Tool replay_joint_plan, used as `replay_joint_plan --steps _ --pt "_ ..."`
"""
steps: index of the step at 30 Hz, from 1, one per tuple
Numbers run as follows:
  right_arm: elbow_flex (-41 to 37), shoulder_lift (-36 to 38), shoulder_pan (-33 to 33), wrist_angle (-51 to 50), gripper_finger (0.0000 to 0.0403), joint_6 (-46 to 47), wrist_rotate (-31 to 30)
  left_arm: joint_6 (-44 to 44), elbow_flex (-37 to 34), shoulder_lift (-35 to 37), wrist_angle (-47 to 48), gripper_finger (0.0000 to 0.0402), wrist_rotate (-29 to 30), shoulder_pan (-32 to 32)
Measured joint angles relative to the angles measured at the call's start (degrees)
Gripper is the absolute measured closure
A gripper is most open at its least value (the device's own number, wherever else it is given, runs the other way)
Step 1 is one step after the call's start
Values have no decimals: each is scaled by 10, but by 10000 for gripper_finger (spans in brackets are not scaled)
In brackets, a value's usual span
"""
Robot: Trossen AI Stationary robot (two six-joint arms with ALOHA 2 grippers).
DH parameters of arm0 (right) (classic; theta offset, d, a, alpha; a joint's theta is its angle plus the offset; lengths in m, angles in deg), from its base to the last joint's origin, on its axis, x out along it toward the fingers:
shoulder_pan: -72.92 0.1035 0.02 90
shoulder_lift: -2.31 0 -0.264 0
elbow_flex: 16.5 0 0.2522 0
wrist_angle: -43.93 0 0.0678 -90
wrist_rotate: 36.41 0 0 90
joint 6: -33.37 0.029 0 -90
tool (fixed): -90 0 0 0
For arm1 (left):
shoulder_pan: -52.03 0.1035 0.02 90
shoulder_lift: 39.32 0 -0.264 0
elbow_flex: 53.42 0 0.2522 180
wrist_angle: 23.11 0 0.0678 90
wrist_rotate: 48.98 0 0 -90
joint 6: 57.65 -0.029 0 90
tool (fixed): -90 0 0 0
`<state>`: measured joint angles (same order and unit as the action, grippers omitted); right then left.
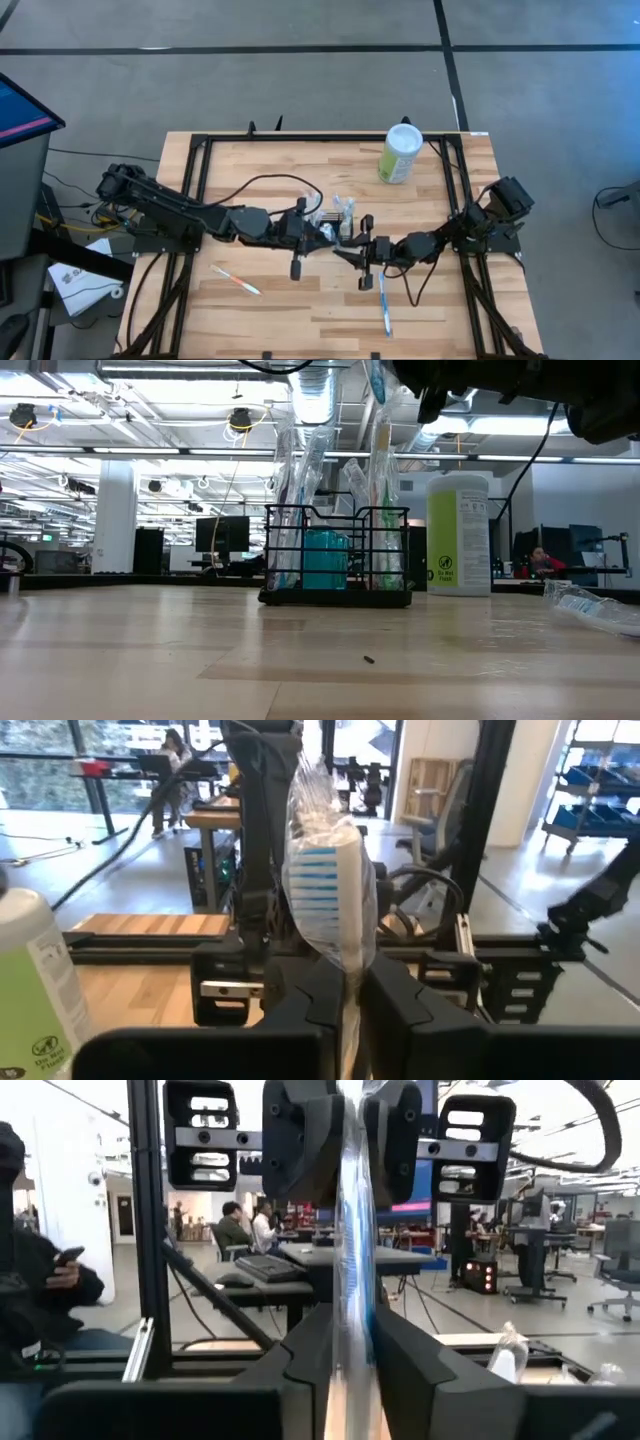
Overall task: Pick & Place toothbrushing station
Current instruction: Put the left blue toothbrush into the right compartment of the organizer
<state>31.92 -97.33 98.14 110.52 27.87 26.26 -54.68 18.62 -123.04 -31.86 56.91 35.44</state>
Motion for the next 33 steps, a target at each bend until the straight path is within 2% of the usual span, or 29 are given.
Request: replay_joint_plan --steps 12,19,26,33 --pt "-1 0 2 0 332 9 -11 7 0 1 37 392 -12 1" --pt "26 0 -4 -24 331 10 -11 9 0 1 45 388 -13 1" --pt "82 2 -11 -126 331 8 -11 22 0 1 73 388 -14 1" --pt "139 37 -5 -292 336 11 -13 25 0 1 87 388 -18 -3"
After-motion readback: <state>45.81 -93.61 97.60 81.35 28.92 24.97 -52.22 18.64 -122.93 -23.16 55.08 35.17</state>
